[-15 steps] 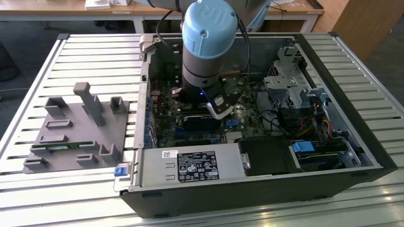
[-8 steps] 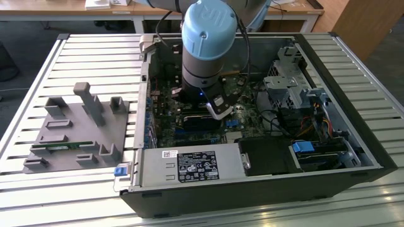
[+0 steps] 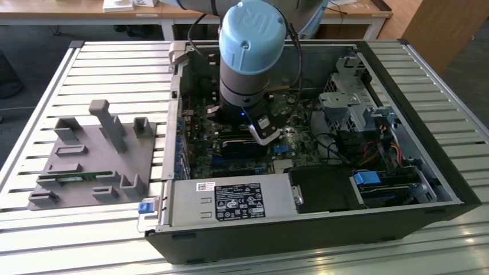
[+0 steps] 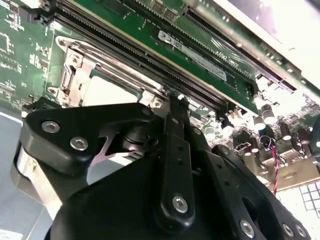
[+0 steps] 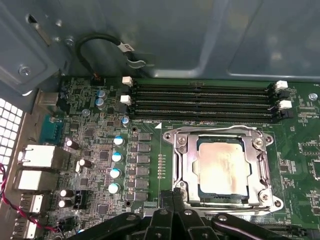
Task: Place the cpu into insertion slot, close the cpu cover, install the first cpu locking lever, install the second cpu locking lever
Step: 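Install the second cpu locking lever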
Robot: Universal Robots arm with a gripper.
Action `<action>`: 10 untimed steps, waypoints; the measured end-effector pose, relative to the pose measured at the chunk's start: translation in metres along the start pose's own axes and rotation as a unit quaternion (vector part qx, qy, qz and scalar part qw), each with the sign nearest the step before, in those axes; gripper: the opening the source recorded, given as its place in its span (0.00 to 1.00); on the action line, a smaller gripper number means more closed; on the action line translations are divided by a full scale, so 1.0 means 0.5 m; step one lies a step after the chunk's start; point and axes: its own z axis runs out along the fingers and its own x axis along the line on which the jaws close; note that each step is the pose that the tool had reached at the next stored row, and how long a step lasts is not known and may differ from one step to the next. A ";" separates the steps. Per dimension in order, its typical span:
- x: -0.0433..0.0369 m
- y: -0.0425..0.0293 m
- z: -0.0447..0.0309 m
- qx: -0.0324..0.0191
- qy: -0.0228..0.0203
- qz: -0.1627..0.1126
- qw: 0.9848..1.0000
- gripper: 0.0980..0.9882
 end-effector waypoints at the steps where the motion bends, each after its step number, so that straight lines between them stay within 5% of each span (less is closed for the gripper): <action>1: 0.002 0.000 0.000 0.000 0.000 0.000 1.000 0.01; 10: 0.003 -0.002 0.009 0.000 0.000 0.000 1.000 0.01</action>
